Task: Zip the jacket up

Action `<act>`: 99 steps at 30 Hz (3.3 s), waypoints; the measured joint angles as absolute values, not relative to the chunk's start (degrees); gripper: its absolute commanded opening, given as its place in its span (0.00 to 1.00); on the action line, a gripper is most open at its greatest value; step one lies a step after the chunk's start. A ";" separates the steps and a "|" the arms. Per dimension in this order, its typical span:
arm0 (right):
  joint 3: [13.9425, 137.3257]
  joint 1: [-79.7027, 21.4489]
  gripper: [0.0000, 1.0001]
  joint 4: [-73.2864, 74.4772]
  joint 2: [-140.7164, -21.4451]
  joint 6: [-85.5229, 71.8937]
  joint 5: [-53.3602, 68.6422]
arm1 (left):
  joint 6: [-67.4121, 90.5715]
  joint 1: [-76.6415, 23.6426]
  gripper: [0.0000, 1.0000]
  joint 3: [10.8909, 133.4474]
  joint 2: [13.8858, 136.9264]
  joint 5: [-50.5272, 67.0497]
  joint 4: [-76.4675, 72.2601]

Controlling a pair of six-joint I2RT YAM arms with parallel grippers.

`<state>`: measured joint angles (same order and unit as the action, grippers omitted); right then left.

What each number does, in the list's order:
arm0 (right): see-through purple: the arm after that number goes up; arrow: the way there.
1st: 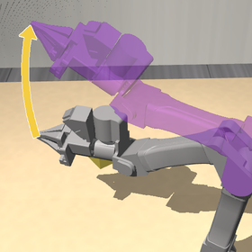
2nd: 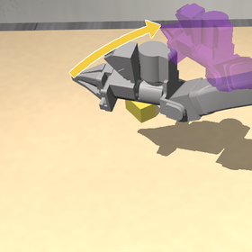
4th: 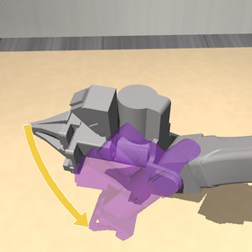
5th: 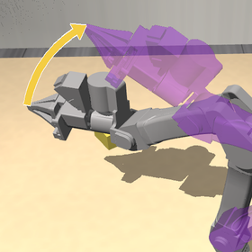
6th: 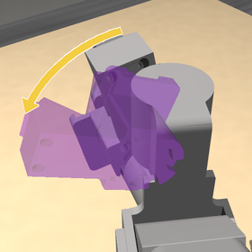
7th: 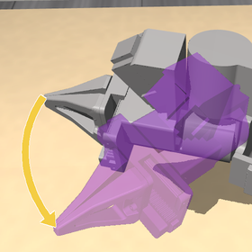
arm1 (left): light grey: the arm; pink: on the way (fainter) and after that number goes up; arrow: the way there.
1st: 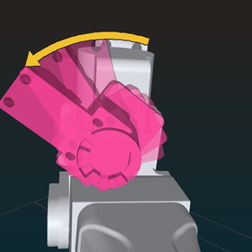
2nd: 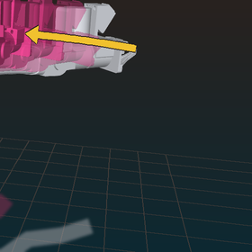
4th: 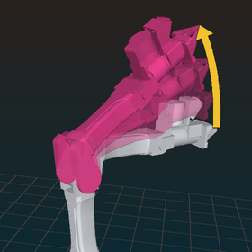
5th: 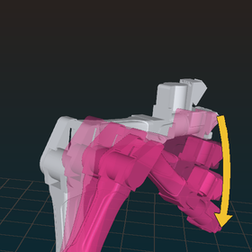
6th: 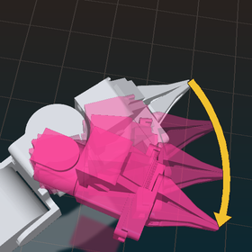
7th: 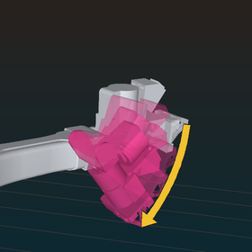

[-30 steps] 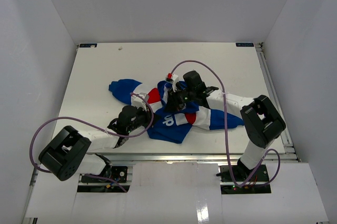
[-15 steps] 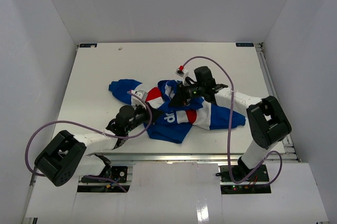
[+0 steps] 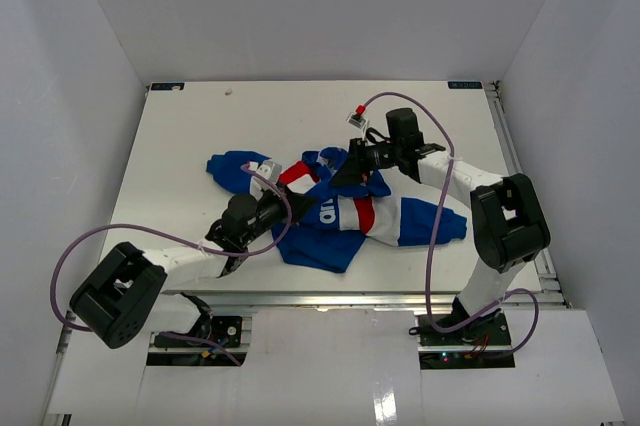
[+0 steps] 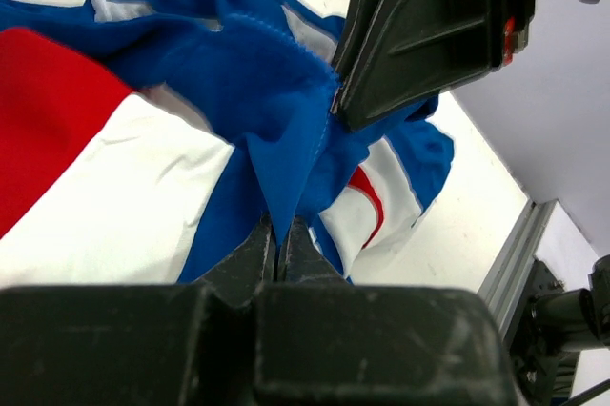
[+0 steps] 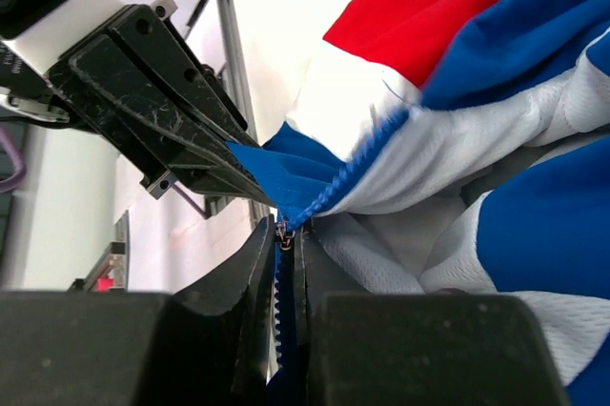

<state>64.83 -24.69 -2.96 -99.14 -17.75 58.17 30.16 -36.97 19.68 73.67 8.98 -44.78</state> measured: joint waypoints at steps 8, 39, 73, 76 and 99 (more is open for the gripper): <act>65.71 -16.79 0.08 -3.77 -101.37 -18.82 64.23 | 31.49 -35.95 0.00 18.69 73.59 8.98 -43.95; 64.29 -6.27 0.09 -12.25 -95.71 -18.24 50.64 | 32.37 -28.18 0.03 11.00 69.88 5.48 -34.56; 59.80 -33.22 0.90 16.27 -64.64 -15.51 4.53 | 21.02 -35.37 0.98 51.47 70.15 11.06 -6.00; 60.58 -38.04 0.90 20.12 -60.49 -15.73 -1.76 | 20.69 -40.85 0.98 47.68 65.08 9.55 -4.48; 46.04 -43.97 0.90 22.53 -39.08 -14.28 -16.45 | 19.45 -46.63 0.98 34.11 44.17 0.92 -9.51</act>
